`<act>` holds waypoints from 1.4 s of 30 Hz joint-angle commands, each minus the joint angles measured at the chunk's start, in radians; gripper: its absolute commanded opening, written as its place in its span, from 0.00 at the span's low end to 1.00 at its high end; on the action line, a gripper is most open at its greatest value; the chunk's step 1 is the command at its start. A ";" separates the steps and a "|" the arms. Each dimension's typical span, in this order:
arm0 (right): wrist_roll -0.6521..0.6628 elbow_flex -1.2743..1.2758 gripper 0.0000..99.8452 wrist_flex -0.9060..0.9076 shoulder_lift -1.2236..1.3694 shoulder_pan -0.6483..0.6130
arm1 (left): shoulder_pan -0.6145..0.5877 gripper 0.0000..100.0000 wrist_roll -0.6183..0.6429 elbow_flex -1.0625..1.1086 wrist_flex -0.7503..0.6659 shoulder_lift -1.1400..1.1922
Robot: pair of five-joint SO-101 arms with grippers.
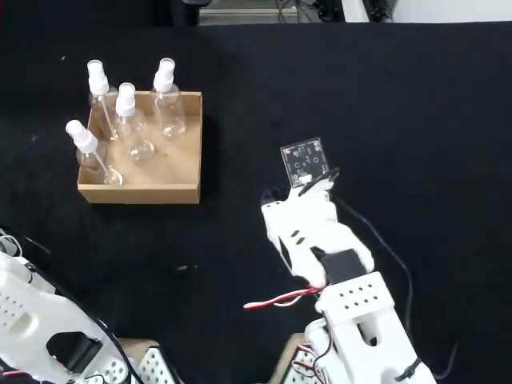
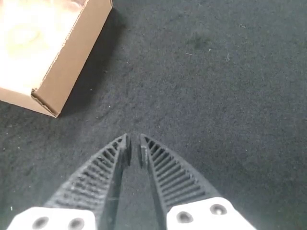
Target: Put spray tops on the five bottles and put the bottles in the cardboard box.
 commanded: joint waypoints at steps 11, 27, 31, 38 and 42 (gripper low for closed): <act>0.011 -0.005 0.01 -0.021 -0.024 -0.008 | -0.018 0.21 -0.002 -0.010 0.002 -0.044; 0.011 -0.005 0.01 -0.020 -0.024 -0.008 | -0.018 0.18 -0.091 0.001 0.005 -0.043; 0.011 -0.005 0.01 -0.020 -0.024 -0.008 | -0.018 0.02 -0.087 -0.001 0.077 -0.044; 0.011 -0.005 0.01 -0.021 -0.024 -0.008 | -0.021 0.03 -0.083 -0.001 0.025 -0.072; 0.011 -0.005 0.01 -0.021 -0.024 -0.008 | -0.018 0.03 -0.083 0.028 0.002 -0.153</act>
